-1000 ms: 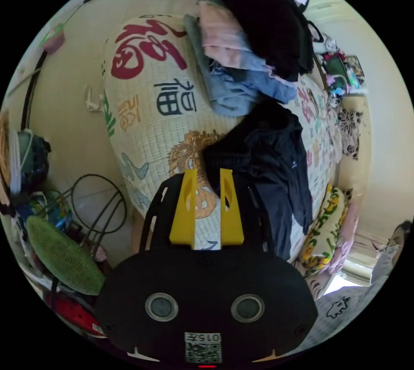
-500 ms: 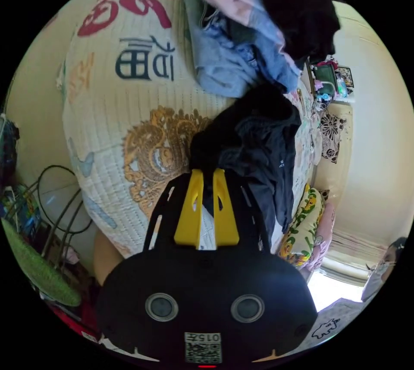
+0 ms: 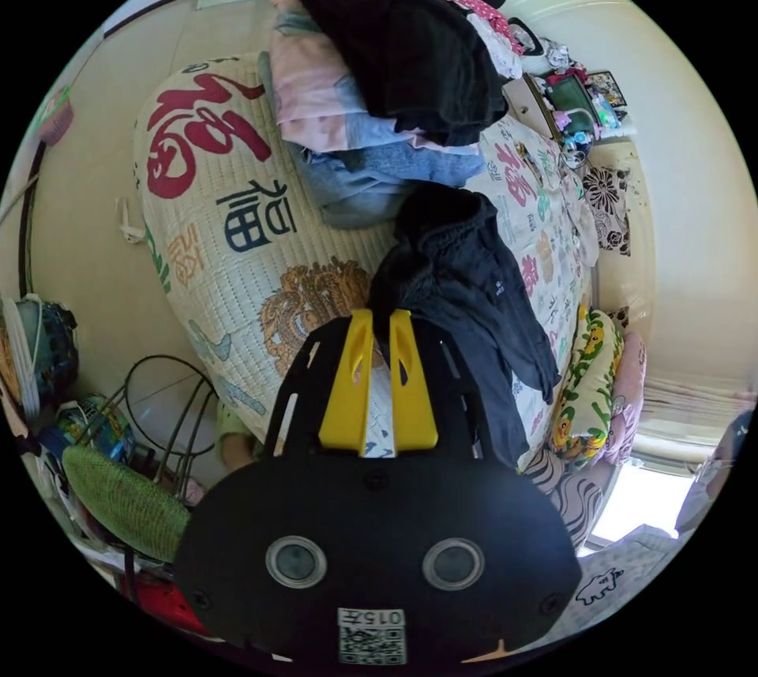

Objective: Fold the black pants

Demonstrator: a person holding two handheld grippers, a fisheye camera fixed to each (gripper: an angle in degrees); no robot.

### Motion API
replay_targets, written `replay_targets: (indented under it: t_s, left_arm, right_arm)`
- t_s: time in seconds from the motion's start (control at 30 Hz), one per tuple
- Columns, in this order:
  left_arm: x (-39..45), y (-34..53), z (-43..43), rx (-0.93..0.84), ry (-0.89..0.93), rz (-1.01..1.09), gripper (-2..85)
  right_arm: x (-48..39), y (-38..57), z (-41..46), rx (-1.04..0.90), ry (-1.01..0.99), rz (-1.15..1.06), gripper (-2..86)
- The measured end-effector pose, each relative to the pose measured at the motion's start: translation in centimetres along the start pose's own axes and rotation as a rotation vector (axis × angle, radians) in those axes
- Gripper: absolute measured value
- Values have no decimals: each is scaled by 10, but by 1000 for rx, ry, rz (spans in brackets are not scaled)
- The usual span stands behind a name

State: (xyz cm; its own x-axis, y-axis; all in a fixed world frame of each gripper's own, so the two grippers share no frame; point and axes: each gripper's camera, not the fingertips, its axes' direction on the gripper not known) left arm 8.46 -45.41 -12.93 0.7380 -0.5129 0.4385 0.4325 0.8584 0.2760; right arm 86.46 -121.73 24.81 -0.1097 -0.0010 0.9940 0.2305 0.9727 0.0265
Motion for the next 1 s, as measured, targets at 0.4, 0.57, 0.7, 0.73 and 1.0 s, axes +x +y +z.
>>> replay_targets:
  t_s: [0.4, 0.57, 0.7, 0.73, 1.0]
  left_arm:
    - [10, -26, -21, 39, 282, -73, 17]
    - [38, -69, -4, 54, 362, -66, 21]
    - [46, -97, 28, 101, 418, -143, 30]
    - [47, -104, 41, 133, 438, -178, 36]
    - [71, -120, 102, 129, 480, -137, 60]
  right_arm:
    - [-130, -25, -35, -32, -56, -221, -1]
    - [-225, -77, 18, -116, 145, -321, 8]
    - [-289, -110, 82, -163, 234, -400, 45]
    - [-305, -119, 104, -160, 275, -403, 73]
    - [-331, -113, 126, -74, 221, -489, 113]
